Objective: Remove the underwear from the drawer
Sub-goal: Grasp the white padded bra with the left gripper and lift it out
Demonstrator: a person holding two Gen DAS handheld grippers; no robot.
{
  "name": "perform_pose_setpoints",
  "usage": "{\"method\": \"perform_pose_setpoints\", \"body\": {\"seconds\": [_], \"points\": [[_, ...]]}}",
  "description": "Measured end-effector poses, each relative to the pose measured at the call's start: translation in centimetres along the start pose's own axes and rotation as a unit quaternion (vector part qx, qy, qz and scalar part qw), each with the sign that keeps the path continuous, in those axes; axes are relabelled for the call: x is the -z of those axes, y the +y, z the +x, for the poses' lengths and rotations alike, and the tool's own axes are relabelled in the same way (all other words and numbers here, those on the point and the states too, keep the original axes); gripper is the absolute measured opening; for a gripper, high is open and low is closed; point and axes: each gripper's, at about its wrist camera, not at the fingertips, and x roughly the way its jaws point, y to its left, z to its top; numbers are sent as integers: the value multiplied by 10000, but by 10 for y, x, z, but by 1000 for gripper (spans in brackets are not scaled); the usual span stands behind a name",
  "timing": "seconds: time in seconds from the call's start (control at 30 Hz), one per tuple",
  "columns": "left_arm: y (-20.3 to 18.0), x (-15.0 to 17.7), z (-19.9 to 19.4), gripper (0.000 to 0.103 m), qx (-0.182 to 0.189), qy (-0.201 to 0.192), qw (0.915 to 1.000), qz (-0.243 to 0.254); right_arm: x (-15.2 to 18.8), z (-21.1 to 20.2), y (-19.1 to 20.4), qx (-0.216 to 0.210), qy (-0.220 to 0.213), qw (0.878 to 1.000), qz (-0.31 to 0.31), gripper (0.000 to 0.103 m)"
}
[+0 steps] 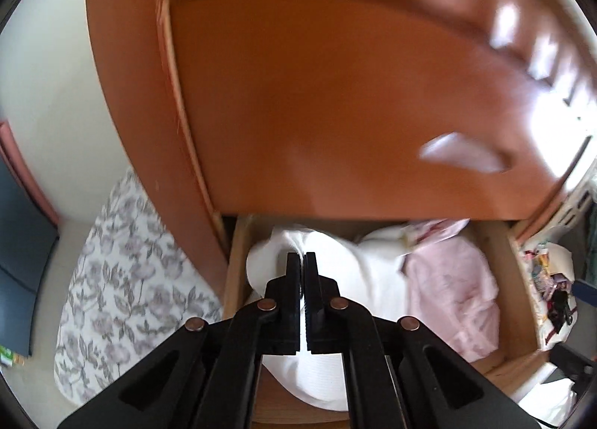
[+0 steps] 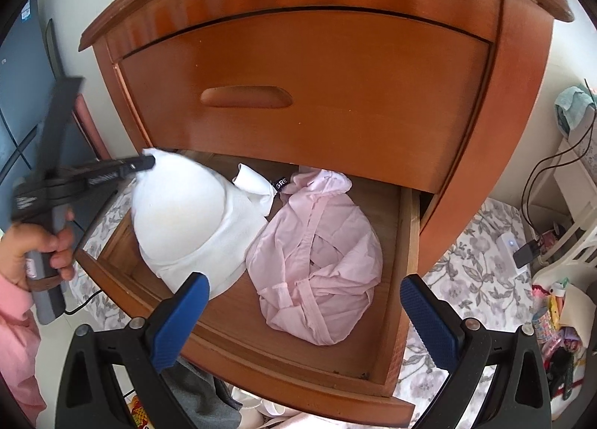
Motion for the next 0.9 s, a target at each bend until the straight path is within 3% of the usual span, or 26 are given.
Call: {"method": "perform_pose_setpoints", "body": {"seconds": [0.17,0.47,0.77,0.9], "points": [[-22,-6,-47,1,115,-613,9974,361,-1,-15,-2,34,-95,9999,58,103],[-54,-17,-142,1,4,-1765,9804,871,0,-52,-8,121,-410,9989,184,103],[-62,-16,-218,1,-145,-2473,9625,1105,5,-85,-3,90,-672,9975,218,103],[-57,-18,-236,1,-236,-2593,9591,1107,7,-98,2,66,-788,9967,199,103]]}}
